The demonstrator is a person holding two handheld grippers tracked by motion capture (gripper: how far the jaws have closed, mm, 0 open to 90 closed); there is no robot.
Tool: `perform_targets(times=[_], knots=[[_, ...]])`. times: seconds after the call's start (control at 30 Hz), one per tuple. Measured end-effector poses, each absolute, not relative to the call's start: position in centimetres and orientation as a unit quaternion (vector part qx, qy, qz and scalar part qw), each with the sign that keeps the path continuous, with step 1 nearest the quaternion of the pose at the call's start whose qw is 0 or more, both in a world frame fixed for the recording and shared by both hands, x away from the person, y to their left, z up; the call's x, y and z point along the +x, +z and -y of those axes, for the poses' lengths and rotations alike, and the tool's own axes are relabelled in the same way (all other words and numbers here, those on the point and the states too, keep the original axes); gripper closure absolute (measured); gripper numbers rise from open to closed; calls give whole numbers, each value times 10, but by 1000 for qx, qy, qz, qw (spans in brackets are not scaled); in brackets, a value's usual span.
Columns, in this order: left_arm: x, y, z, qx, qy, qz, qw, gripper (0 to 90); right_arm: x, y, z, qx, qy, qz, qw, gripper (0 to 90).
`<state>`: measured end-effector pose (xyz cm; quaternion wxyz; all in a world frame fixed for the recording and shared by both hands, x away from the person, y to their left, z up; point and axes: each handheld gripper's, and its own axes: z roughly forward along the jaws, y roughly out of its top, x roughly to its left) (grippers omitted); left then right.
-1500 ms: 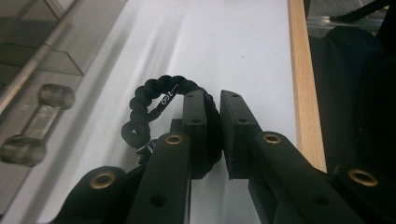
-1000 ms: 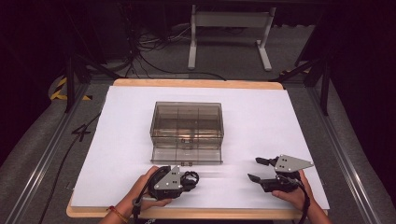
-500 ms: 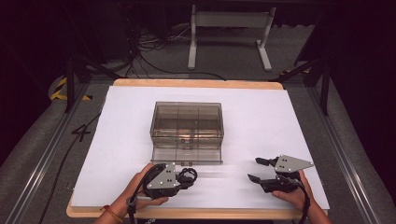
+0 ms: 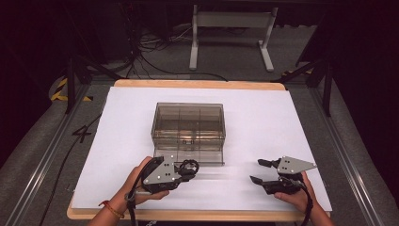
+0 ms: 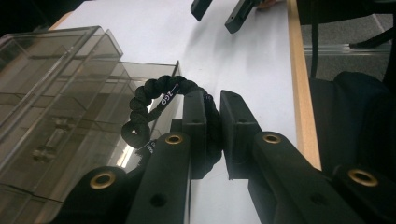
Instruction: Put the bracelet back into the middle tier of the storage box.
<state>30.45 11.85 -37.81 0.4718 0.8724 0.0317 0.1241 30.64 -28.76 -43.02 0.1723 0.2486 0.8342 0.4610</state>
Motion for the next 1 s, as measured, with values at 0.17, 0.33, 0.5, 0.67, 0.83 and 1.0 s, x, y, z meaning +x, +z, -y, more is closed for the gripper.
perform_targets(times=[0.17, 0.33, 0.5, 0.67, 0.83, 1.0], knots=[[309, -374, -118, 874, 130, -34, 467, 814, 306, -430, 288, 249, 461, -834, 172, 335], [316, -372, -119, 876, 136, -40, 461, 814, 306, -430, 288, 248, 460, -835, 173, 335], [325, -372, -119, 878, 133, -48, 456, 814, 306, -430, 288, 249, 460, -835, 173, 334], [331, -372, -115, 885, 128, -49, 446, 814, 307, -431, 289, 250, 460, -834, 172, 334], [337, -373, -113, 892, 126, -56, 430, 813, 307, -431, 288, 250, 454, -837, 173, 334], [343, -376, -112, 899, 117, -61, 418, 812, 307, -432, 287, 251, 450, -839, 175, 333]])
